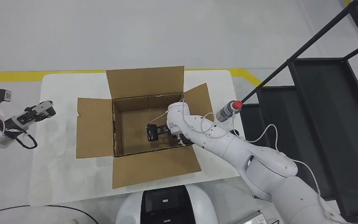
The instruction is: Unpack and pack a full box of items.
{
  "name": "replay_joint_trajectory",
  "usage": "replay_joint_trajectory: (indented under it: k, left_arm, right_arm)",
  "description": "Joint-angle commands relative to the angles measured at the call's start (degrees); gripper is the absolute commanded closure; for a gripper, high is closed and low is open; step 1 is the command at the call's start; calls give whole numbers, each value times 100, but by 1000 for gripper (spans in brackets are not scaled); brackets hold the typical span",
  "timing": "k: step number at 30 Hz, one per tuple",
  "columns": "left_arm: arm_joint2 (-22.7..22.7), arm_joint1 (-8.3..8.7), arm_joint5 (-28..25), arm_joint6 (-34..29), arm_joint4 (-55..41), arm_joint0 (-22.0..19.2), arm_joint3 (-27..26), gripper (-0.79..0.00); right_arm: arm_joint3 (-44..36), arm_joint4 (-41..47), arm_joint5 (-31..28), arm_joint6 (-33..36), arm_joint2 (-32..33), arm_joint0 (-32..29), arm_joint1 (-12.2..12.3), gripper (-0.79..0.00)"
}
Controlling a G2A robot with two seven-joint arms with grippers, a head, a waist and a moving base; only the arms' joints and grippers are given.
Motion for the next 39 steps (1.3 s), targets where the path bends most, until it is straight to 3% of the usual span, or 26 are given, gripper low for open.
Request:
replay_joint_trajectory:
  k: [1, 10, 21, 29, 39]
  left_arm:
    - [0, 0, 0, 0, 0, 0, 0, -785]
    - [0, 0, 0, 0, 0, 0, 0, -785]
    - [0, 0, 0, 0, 0, 0, 0, -785]
    - [0, 0, 0, 0, 0, 0, 0, -785]
    - [0, 0, 0, 0, 0, 0, 0, -785]
  right_arm:
    - [-14, -19, 11, -36, 33, 16, -3, 0]
    - [-438, 118, -48, -117, 412, 150, 73, 0]
    - [-1863, 958, -72, 497, 935, 189, 431, 0]
    - [-3103, 2333, 529, 1099, 685, 543, 1006, 0]
    - [-4442, 3803, 1661, 2230, 74, 1273, 2042, 0]
